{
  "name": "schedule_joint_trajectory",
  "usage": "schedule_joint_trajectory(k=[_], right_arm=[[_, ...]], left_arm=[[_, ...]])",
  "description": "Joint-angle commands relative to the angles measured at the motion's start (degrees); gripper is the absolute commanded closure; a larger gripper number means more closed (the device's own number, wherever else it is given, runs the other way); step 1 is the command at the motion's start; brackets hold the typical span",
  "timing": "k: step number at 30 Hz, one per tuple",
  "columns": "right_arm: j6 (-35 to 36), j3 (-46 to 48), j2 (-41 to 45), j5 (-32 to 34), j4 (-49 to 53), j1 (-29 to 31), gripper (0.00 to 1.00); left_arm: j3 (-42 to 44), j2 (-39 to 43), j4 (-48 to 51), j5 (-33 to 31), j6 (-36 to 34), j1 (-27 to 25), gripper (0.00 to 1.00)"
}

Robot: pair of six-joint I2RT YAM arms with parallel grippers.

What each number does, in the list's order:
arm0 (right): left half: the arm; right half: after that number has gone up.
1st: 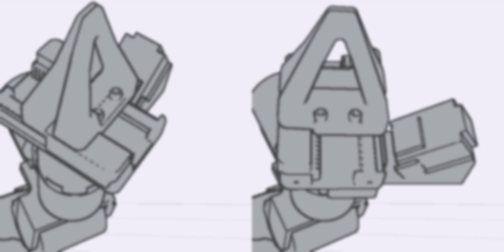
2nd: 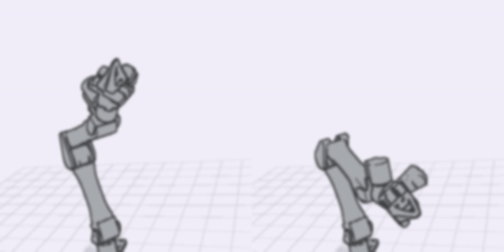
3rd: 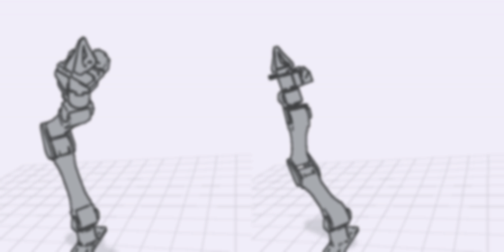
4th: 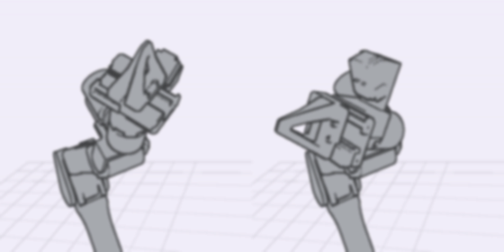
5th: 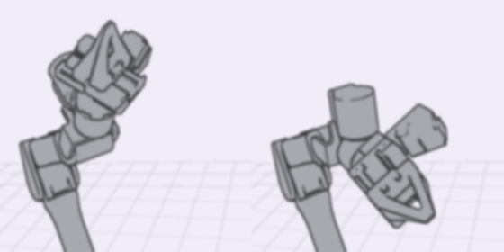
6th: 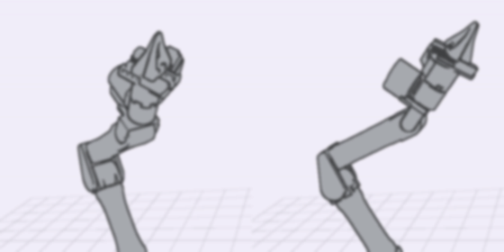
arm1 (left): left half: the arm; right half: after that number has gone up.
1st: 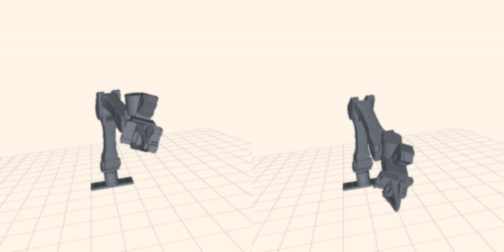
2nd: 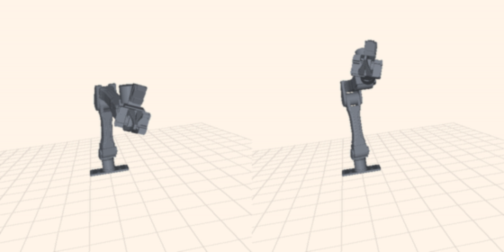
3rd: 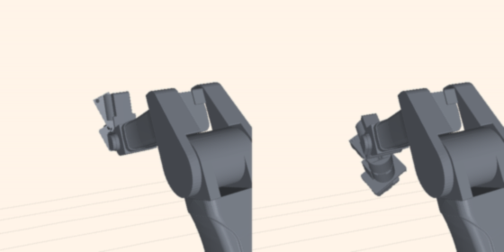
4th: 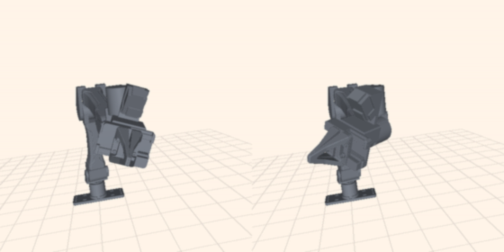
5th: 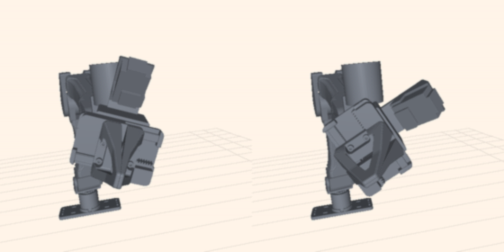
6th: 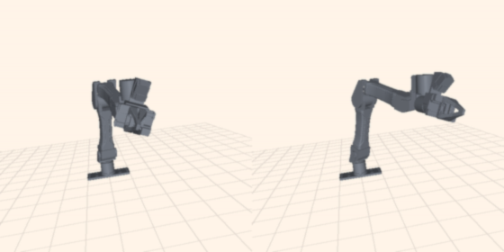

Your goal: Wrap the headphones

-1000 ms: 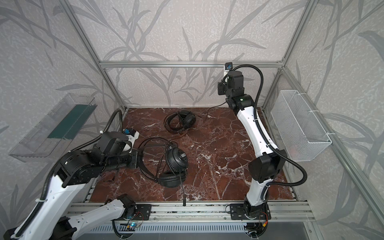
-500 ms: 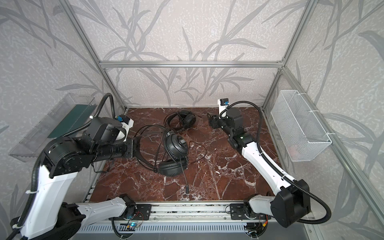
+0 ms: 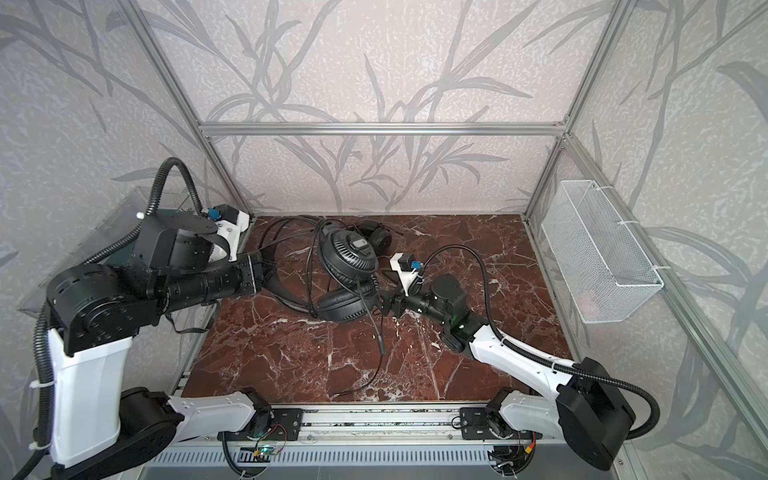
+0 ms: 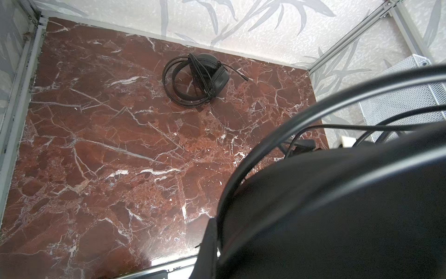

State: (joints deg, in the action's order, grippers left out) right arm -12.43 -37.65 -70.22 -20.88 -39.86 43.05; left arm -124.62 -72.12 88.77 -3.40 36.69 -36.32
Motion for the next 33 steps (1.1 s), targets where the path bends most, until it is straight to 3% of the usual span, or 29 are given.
schedule_joint_trajectory(k=[1, 5, 9, 11, 13, 16, 17, 23, 29, 33], right_arm=[[-0.6, 0.3, -4.0, -0.9, -12.8, 1.3, 0.24], [-1.4, 2.3, -6.8, 0.7, -23.1, 1.5, 0.24], [-1.8, 0.5, -8.0, -4.2, -19.0, 2.0, 0.26], [-1.8, 2.1, -8.6, -3.5, -21.3, 2.2, 0.27], [-0.6, 5.5, -6.3, 1.7, -22.2, 2.1, 0.27], [1.8, 9.1, 2.1, 13.7, -16.2, 1.6, 0.27], [2.4, 9.1, 4.2, 14.4, -13.7, 1.1, 0.26], [1.0, 7.7, 11.6, 6.7, 0.5, -0.9, 0.24], [-2.7, 8.4, 12.9, 0.8, -1.1, 0.1, 0.23], [-0.7, 6.6, 5.8, 0.4, -3.1, 2.7, 0.23]], left_arm=[[-3.2, -0.6, -2.9, 0.3, 2.9, 0.2, 1.00], [-3.8, -1.4, -3.1, 0.2, 3.0, 0.2, 1.00], [-5.3, -2.6, -3.1, -0.4, 2.7, 0.1, 1.00], [-5.8, -2.8, -2.9, -1.7, 2.3, 0.1, 1.00], [-6.0, -2.8, -2.6, -3.0, 2.1, 0.1, 1.00], [-5.2, -2.6, -2.3, -4.5, 1.8, 0.1, 1.00], [-5.0, -2.6, -2.3, -4.7, 1.7, 0.2, 1.00], [-5.7, -3.2, -2.8, -4.3, 1.5, 0.2, 1.00], [-6.0, -3.6, -2.7, -4.2, 1.8, 0.2, 1.00], [-6.9, -4.2, -2.7, -4.4, 1.9, 0.2, 1.00]])
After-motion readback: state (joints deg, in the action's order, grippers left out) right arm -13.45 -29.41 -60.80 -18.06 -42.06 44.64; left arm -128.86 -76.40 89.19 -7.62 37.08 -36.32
